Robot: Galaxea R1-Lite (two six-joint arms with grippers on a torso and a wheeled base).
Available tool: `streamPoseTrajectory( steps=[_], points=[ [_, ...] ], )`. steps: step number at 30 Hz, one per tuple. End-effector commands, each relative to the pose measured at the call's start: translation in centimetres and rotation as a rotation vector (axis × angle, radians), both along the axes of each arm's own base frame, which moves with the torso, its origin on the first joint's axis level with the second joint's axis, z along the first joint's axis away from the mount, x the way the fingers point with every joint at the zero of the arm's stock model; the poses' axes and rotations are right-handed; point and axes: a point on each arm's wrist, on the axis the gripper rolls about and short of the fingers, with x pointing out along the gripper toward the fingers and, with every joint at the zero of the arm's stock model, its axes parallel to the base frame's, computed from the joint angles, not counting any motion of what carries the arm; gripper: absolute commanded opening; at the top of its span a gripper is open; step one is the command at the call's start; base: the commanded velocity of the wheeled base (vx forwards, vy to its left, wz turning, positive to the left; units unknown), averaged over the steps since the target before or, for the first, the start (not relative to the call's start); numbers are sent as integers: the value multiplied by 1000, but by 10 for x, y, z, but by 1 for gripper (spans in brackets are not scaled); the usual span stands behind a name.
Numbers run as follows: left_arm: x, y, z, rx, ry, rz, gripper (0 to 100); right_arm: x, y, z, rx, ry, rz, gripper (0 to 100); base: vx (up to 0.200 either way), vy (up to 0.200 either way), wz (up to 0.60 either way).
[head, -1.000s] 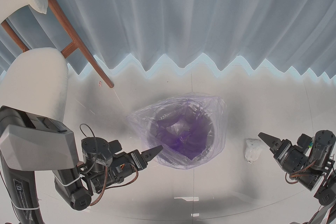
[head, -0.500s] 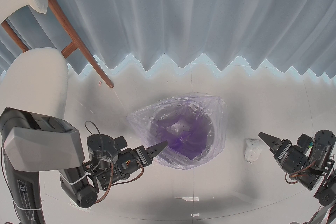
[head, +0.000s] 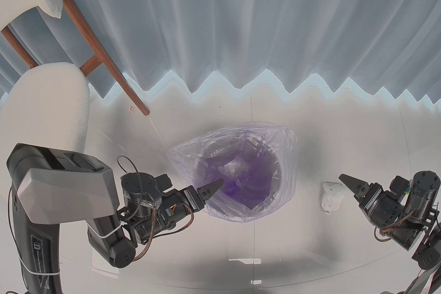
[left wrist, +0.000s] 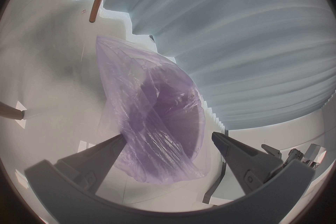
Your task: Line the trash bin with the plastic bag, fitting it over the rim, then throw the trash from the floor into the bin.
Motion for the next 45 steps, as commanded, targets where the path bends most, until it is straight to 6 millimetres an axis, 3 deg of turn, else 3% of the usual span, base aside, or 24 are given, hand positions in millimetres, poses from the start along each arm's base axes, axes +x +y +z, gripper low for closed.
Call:
streamPoseTrajectory(
  steps=[1, 20, 21, 39, 42, 45],
  points=[
    [3, -1, -3, -1, 3, 3, 100, -3, -1, -3, -8, 18, 1, 100, 0, 0, 0],
    [7, -7, -2, -8, -16, 8, 100, -3, -2, -4, 7, 25, -8, 100, 0, 0, 0],
    [7, -7, -3, -6, -14, 9, 0, -3, -2, -4, 7, 25, -9, 100, 0, 0, 0],
    [5, 4, -3, 21, -10, 119, 0, -3, -2, -4, 2, 27, -20, 100, 0, 0, 0],
    [-10, 14, 4, 52, 1, 114, 0, -3, -2, -4, 3, 26, -20, 100, 0, 0, 0],
    [-28, 21, -5, 116, 53, 99, 0, -3, -2, -4, 1, 27, -21, 100, 0, 0, 0]
  ],
)
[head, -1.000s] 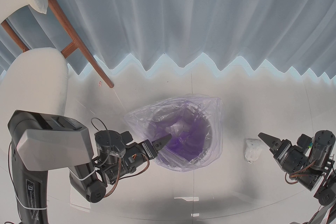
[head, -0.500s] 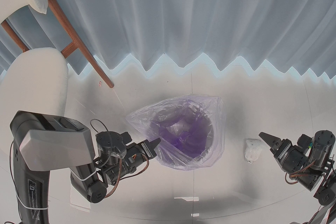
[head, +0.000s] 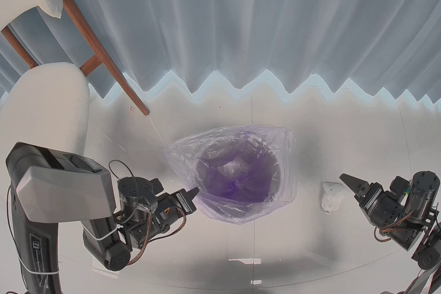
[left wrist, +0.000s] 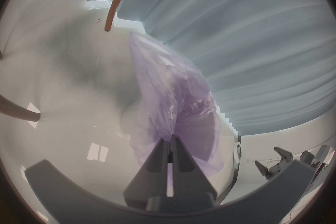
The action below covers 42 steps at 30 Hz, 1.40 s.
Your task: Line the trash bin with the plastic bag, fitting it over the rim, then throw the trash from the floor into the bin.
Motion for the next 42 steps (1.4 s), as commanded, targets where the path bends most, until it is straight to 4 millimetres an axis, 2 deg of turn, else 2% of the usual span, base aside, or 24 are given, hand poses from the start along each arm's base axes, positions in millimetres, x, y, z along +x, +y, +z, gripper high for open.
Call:
streamPoseTrajectory(
  steps=[1, 5, 7, 10, 14, 15, 18, 25, 29, 37, 42],
  points=[
    [-28, 13, -3, 87, 55, -22, 0, -3, -1, -4, -9, 20, 2, 100, 0, 0, 0],
    [-40, 22, -16, 193, 88, -39, 0, -3, -1, -4, -11, 23, 0, 100, 0, 0, 0],
    [-44, 24, -31, 272, 122, -34, 0, -3, -1, -6, -18, 39, 2, 100, 0, 0, 0],
    [-43, 24, -43, 317, 137, -2, 0, -5, -1, -12, -48, 91, 7, 100, 0, 0, 0],
    [-38, 24, -45, 319, 131, 15, 0, -7, 6, -18, -60, 139, 74, 100, 0, 0, 0],
    [-37, 24, -45, 318, 129, 17, 0, -7, 7, -18, -60, 139, 78, 100, 0, 0, 0],
    [-40, 22, -43, 320, 126, 7, 0, 1, 30, -21, -60, 155, 183, 100, 0, 0, 0],
    [-44, 9, -37, 317, 88, -16, 0, 48, 81, -39, -87, 177, 252, 100, 0, 0, 0],
    [-50, 0, -28, 301, 57, -47, 0, 60, 106, -42, -106, 197, 301, 100, 0, 0, 0],
    [-54, -6, -21, 299, 27, -35, 0, 72, 122, -40, -147, 256, 316, 100, 0, 0, 0],
    [-57, -8, -18, 295, 20, -40, 0, 80, 128, -50, -179, 293, 314, 100, 0, 0, 0]
  ],
)
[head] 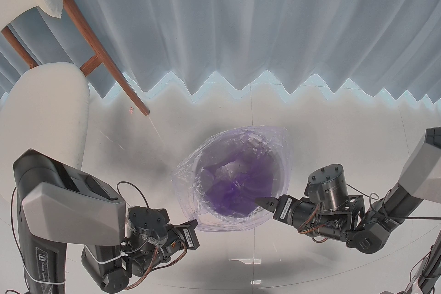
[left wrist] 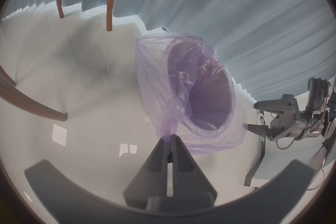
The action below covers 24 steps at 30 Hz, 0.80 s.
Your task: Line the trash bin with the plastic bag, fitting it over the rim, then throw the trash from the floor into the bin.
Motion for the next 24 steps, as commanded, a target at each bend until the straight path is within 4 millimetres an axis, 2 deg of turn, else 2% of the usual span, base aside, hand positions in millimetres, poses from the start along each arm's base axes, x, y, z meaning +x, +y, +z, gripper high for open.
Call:
streamPoseTrajectory(
  steps=[1, 5, 6, 10, 15, 18, 21, 24],
  points=[
    [-2, -2, 6, -12, -16, -6, 0, 8, 9, -11, -18, 16, 4, 100, 0, 0, 0],
    [-2, -2, 6, -11, -17, -3, 0, 14, 13, -25, -42, 32, -5, 100, 0, 0, 0],
    [-2, -2, 5, -9, -14, -2, 0, 15, 14, -26, -48, 31, -8, 0, 0, 0, 0],
    [-2, -2, 2, 2, -5, -1, 0, 11, 10, -34, -92, 42, 5, 0, 0, 0, 0],
    [3, 2, -15, 45, 26, 18, 0, 4, 2, -52, -117, 63, 3, 0, 0, 0, 0],
    [6, 5, -20, 77, 25, 17, 0, 1, 0, -64, -124, 55, 10, 0, 0, 0, 0],
    [6, 6, -29, 117, 36, 9, 0, -1, -4, -88, -174, 30, 22, 0, 0, 0, 0],
    [9, 10, -37, 153, 45, 14, 0, 2, -1, -92, -152, -14, 23, 0, 0, 0, 0]
  ],
)
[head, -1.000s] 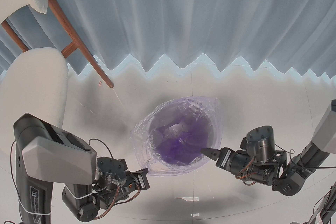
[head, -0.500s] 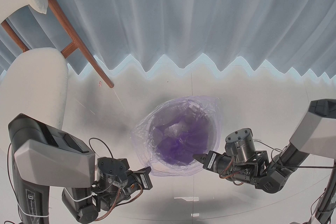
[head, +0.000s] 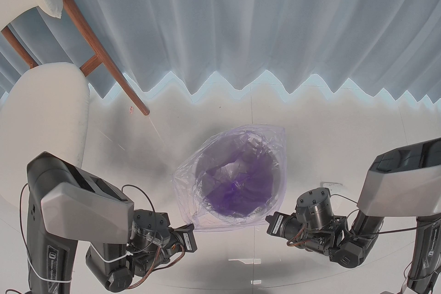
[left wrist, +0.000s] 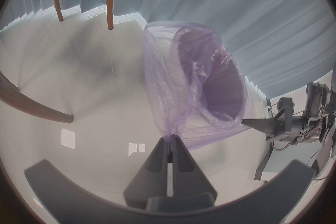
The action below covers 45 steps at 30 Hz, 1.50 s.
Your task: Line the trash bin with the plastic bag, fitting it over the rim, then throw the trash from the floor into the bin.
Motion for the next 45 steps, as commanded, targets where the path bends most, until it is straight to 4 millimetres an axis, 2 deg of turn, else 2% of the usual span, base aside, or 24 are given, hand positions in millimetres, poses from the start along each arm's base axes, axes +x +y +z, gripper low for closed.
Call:
streamPoseTrajectory(
  steps=[1, 5, 8, 13, 19, 23, 28, 29, 30, 31, 36, 39, 42, 43, 44, 45],
  points=[
    [8, 9, -22, 86, 27, 13, 0, -3, -3, -34, -66, 35, 4, 0, 0, 0, 0],
    [19, 17, -34, 161, 10, 10, 0, 3, 1, -38, -74, 25, -10, 0, 0, 0, 0],
    [28, 15, -38, 168, -14, 9, 0, 3, 0, -41, -95, 18, -36, 0, 0, 0, 0],
    [40, 7, -38, 143, -58, 14, 0, 4, 1, -41, -96, 12, -40, 0, 0, 0, 0],
    [57, -1, -35, 131, -130, 81, 0, 23, 0, -37, -93, -49, -124, 0, 0, 0, 0],
    [67, -2, -33, 130, -164, 132, 0, 27, -2, -36, -90, -54, -139, 0, 0, 0, 0],
    [64, 0, -34, 146, -156, 152, 0, 27, -2, -36, -89, -55, -139, 0, 0, 0, 0],
    [64, 0, -34, 146, -156, 152, 0, 27, -2, -36, -89, -55, -139, 100, 0, 0, 0],
    [59, 3, -35, 155, -138, 148, 0, 26, -3, -36, -89, -56, -140, 100, 0, 0, 0],
    [57, 4, -35, 156, -132, 147, 100, 25, -3, -36, -90, -55, -140, 100, 0, 0, 0],
    [43, 7, -25, 135, -104, 156, 100, 10, -12, -23, -77, -66, -135, 100, 0, 0, 0],
    [13, 10, 9, 62, -89, 148, 100, -14, -29, -7, -49, -90, -130, 100, 0, 0, 0],
    [-6, 11, 37, -23, -106, 142, 100, -33, -43, 6, -2, -121, -104, 100, 0, 0, 0],
    [-6, 11, 37, -23, -106, 142, 100, -33, -43, 6, -2, -121, -104, 100, 0, 0, 0],
    [-13, 15, 55, -79, -130, 149, 100, -45, -51, 16, 40, -144, -77, 100, 0, 0, 0],
    [-16, 16, 64, -103, -149, 148, 100, -51, -54, 21, 43, -139, -63, 100, 0, 0, 0]
  ],
)
